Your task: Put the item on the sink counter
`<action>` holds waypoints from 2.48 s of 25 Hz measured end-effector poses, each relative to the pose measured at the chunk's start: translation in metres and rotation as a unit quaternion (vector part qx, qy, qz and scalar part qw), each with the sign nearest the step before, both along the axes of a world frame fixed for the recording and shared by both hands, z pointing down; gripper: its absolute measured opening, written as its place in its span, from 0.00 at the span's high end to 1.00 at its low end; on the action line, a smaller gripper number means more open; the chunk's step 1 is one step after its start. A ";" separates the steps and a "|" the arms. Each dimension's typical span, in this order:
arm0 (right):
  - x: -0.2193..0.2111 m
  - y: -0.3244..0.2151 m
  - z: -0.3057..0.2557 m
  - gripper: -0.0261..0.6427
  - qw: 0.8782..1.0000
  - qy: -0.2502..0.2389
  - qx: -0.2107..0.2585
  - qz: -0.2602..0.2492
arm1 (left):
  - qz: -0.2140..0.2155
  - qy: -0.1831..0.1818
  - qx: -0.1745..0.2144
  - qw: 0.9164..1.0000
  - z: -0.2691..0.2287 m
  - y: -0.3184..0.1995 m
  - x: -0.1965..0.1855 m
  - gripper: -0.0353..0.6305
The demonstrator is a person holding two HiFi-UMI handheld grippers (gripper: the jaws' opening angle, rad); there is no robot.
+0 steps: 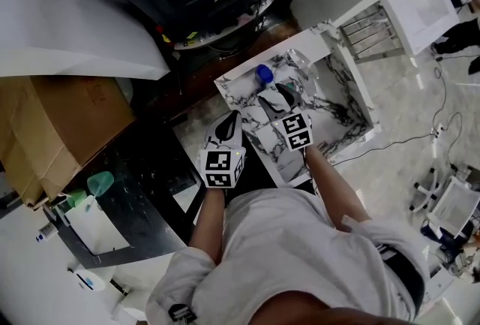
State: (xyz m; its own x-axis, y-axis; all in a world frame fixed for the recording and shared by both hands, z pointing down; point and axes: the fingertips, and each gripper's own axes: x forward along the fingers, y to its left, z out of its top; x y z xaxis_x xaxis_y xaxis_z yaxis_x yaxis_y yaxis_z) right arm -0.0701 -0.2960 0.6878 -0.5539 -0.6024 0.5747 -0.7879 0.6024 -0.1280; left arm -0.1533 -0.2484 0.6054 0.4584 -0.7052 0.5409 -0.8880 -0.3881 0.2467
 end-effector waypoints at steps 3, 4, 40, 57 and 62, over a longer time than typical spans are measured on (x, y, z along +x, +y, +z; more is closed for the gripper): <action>0.005 0.018 0.004 0.62 1.000 0.001 -0.008 -0.006 | 0.008 0.001 0.000 1.000 0.001 0.004 0.011 0.93; 0.009 0.024 0.004 0.62 1.000 0.004 -0.006 -0.007 | 0.012 0.002 0.000 1.000 0.001 0.006 0.015 0.93; 0.123 0.142 -0.185 0.95 0.978 -0.060 0.188 0.072 | -0.011 -0.009 0.108 0.994 -0.080 0.113 0.106 0.93; 0.109 0.242 -0.230 0.95 0.964 -0.037 0.234 0.123 | 0.021 0.013 0.178 0.984 -0.126 0.198 0.088 0.93; 0.110 0.280 -0.248 0.95 0.957 -0.023 0.253 0.139 | 0.023 0.026 0.193 0.980 -0.134 0.229 0.083 0.93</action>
State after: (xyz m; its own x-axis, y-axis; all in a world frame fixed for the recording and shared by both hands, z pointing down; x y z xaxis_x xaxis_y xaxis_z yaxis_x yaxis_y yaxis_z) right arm 0.0399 -0.0165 0.4402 -0.3502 -0.9249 0.1481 -0.9271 0.3648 0.0859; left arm -0.0705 -0.0198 0.4712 0.5140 -0.8313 0.2116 -0.8577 -0.5003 0.1182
